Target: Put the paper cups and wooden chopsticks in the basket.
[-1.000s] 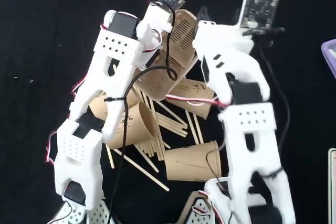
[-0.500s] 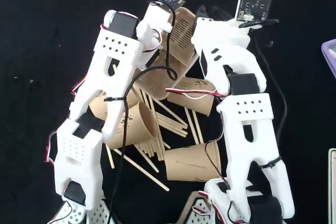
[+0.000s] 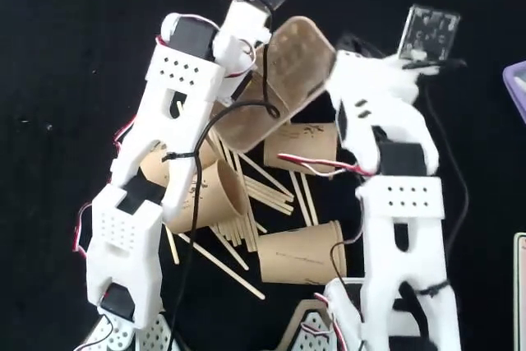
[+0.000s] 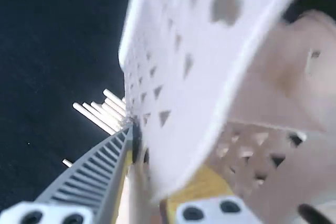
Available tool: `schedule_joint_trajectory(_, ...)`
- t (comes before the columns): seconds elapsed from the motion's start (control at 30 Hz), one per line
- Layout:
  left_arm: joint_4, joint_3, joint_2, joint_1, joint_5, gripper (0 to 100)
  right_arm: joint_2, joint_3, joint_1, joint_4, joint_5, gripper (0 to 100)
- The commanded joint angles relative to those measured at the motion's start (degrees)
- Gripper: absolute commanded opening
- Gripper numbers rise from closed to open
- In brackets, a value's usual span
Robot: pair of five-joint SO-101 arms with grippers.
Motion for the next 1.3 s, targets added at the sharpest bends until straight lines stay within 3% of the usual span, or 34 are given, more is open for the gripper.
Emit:
schedule_joint_trajectory(0.0,0.0,-7.5,-2.5,0.4,3.9,8,-3.6,3.9,0.5,-0.5,3.7,1.1)
schedule_joint_trajectory(0.17,0.0,-9.6,-2.9,0.3,7.1,22,-6.8,5.8,0.2,-0.5,5.3,1.1)
schedule_joint_trajectory(0.37,0.0,-12.0,-2.4,0.3,7.4,20,-7.3,5.1,0.1,-0.5,5.4,2.3)
schedule_joint_trajectory(0.57,0.0,-12.0,-2.4,0.3,7.5,20,-7.3,-0.9,0.1,3.5,5.3,25.3)
schedule_joint_trajectory(0.73,0.0,-12.0,-2.4,0.4,7.5,20,-7.0,-13.7,-0.4,11.9,4.7,25.7)
schedule_joint_trajectory(0.83,0.0,-12.0,-2.4,0.4,7.5,20,-6.5,-16.7,-5.7,15.3,5.2,25.7)
schedule_joint_trajectory(1.07,0.0,-12.0,-2.3,0.4,7.5,20,4.5,-16.2,-8.3,12.2,6.0,25.7)
schedule_joint_trajectory(1.27,0.0,-11.9,-2.3,0.4,7.5,20,14.7,-16.3,-6.4,6.4,15.9,24.9)
